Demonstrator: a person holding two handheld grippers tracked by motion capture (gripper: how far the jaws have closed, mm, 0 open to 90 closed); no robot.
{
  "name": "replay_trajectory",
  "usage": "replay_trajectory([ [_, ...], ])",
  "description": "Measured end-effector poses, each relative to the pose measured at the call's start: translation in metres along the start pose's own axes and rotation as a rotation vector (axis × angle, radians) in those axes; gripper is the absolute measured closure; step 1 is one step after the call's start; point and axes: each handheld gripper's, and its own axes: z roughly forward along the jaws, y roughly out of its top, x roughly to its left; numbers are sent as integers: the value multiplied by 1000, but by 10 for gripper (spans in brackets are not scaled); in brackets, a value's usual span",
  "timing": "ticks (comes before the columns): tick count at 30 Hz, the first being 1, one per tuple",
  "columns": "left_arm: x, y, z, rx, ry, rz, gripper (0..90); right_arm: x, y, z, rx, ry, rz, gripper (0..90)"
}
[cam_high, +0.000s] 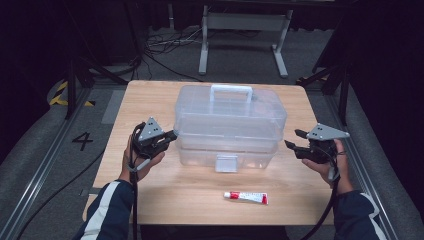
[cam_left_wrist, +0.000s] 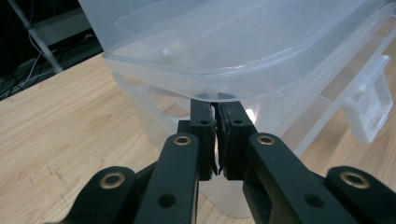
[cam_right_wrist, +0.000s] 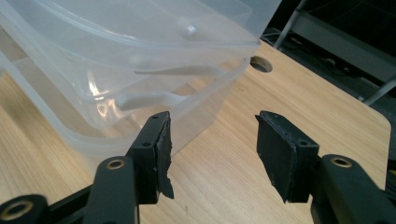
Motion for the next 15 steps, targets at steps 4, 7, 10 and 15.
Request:
replay_trajectory([
  [4,1,1,0,-5,2,1,861,3,2,2,-33,3,-8,456],
  [7,1,3,1,-5,3,-1,860,5,4,2,-56,3,-12,456],
  [10,2,5,2,-12,7,3,857,7,6,3,-63,5,-21,456],
  [15,2,6,4,-13,5,5,858,10,9,5,-86,-1,-32,456],
])
